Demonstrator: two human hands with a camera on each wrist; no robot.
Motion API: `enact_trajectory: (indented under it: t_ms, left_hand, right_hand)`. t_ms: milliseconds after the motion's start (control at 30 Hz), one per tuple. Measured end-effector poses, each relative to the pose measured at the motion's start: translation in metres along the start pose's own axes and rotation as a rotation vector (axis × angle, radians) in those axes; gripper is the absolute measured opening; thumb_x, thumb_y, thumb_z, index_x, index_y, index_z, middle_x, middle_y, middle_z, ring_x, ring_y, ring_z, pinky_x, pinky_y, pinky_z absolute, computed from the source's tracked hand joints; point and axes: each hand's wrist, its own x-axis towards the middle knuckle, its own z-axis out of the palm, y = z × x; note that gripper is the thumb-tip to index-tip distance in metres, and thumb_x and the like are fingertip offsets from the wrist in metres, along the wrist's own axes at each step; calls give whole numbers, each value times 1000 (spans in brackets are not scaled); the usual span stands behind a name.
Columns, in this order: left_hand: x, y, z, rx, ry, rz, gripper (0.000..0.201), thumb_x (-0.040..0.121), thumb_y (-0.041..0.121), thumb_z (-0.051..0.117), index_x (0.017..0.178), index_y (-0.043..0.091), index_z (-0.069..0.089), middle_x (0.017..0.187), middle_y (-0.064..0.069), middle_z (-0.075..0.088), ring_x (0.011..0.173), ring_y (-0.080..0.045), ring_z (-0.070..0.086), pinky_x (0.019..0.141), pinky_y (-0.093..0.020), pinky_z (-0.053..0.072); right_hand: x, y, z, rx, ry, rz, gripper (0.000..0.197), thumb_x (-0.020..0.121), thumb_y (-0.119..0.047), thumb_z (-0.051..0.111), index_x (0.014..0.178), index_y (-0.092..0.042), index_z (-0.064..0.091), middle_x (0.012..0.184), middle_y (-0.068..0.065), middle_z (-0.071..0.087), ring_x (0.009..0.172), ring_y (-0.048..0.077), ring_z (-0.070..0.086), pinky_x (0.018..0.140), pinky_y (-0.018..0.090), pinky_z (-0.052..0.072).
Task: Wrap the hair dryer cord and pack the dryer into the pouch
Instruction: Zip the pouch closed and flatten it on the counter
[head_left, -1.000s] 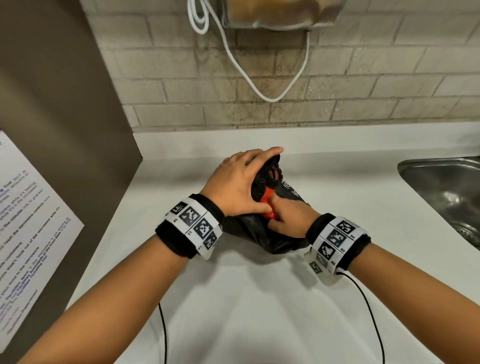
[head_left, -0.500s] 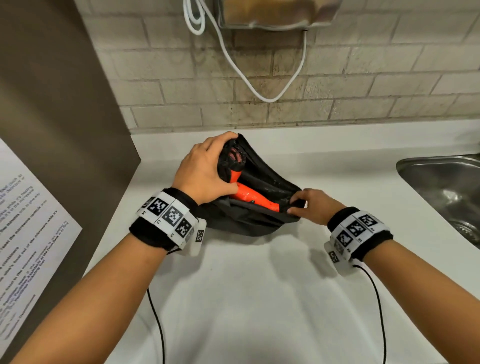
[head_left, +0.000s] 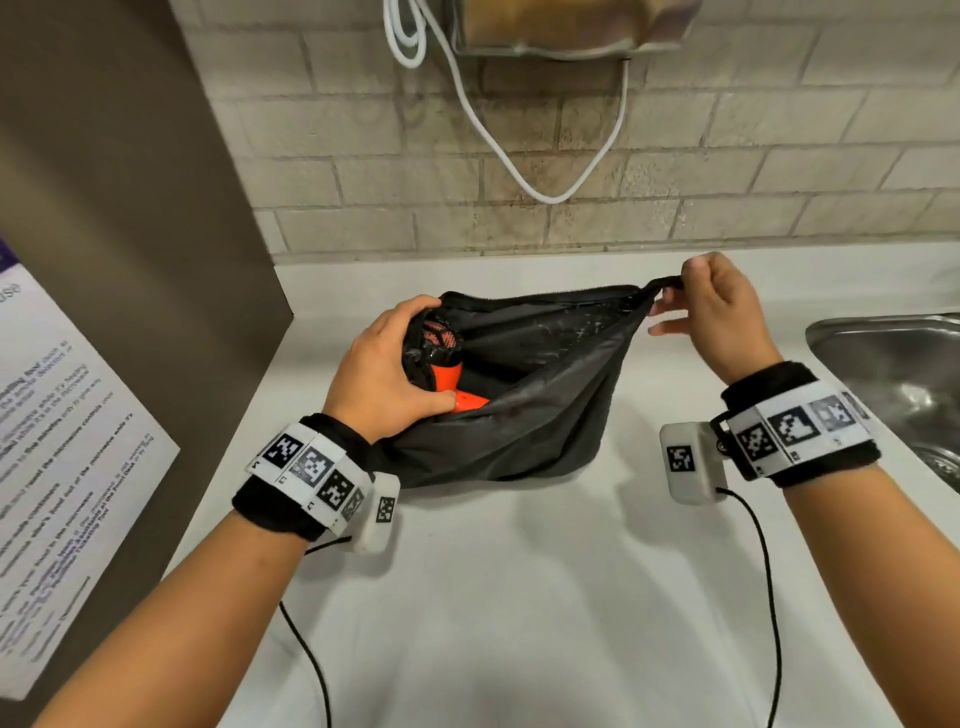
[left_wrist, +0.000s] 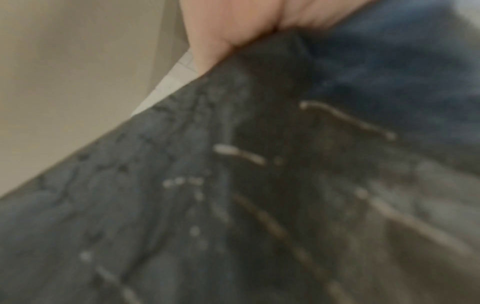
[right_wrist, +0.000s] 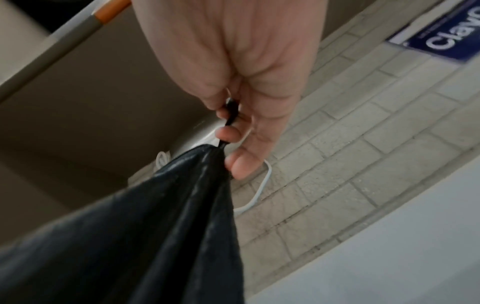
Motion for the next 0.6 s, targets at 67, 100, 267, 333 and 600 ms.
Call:
enact_trajectory:
  t_ms: [67, 100, 267, 333, 600]
  left_hand:
    - [-4, -2, 3, -20, -1, 7, 90, 43, 46, 75, 126, 31, 42, 126, 4, 54, 116, -10, 51, 103, -28, 40]
    - [-5, -3, 5, -24, -1, 9, 89, 43, 45, 74, 126, 31, 42, 125, 3, 55, 115, -10, 52, 102, -27, 40]
    - [-7, -6, 9, -42, 12, 18, 85, 44, 43, 68, 124, 34, 42, 122, 4, 56, 113, -13, 53, 100, -29, 43]
    - [-5, -8, 9, -43, 9, 18, 86, 44, 43, 70, 124, 34, 42, 123, 4, 55, 113, -12, 53, 100, -28, 42]
    - [-3, -10, -5, -171, 156, 7, 29, 87, 38, 55, 83, 13, 70, 81, -1, 70, 80, 0, 64, 78, -16, 47]
  right_hand:
    - [-4, 8, -1, -189, 5, -23, 24, 92, -21, 50, 73, -21, 35, 77, 2, 51, 71, 18, 58, 57, 31, 52]
    - [-5, 12, -1, -262, -6, -26, 27, 87, -19, 59, 75, -20, 35, 83, 2, 52, 77, 21, 57, 64, 36, 51]
    - [-13, 20, 2, -292, -436, 88, 57, 67, 1, 75, 76, -25, 26, 117, 4, 49, 99, 23, 56, 71, 31, 52]
    - [-13, 21, 4, -477, -527, 49, 60, 67, 4, 75, 74, -25, 24, 97, 1, 54, 78, 18, 54, 58, 21, 48]
    - [-16, 17, 11, -643, -522, -59, 28, 90, -7, 52, 115, -17, 44, 71, -6, 39, 68, 13, 42, 67, 22, 34]
